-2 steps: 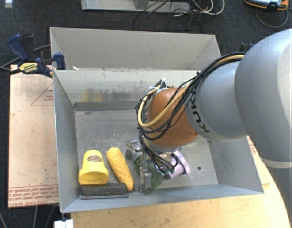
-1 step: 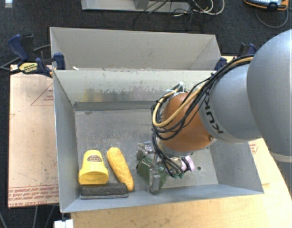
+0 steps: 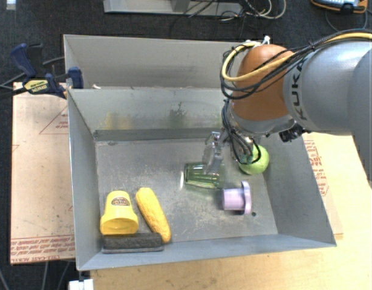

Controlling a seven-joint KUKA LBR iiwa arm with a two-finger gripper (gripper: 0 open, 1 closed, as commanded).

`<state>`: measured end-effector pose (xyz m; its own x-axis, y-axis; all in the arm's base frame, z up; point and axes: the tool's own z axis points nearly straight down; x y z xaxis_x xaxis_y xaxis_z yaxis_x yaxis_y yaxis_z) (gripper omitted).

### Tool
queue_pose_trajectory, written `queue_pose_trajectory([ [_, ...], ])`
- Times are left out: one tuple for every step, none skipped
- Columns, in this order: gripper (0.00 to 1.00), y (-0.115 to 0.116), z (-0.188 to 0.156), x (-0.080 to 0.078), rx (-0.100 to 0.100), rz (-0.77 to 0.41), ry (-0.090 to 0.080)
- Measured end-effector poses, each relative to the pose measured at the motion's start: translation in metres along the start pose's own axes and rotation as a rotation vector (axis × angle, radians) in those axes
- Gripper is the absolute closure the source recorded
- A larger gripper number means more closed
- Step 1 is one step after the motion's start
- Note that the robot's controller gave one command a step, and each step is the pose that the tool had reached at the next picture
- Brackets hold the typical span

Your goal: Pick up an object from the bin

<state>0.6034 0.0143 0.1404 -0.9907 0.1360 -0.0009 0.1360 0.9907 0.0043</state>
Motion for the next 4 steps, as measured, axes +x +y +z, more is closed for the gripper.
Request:
queue_pose_trajectory([
  [0.0,0.0,0.0,0.0,0.0,0.0,0.0],
  [0.0,0.0,0.0,0.0,0.0,0.0,0.0],
  [1.0,0.0,0.07,0.001,-0.002,0.048,-0.002],
  [1.0,0.0,0.07,0.001,-0.002,0.049,-0.002],
])
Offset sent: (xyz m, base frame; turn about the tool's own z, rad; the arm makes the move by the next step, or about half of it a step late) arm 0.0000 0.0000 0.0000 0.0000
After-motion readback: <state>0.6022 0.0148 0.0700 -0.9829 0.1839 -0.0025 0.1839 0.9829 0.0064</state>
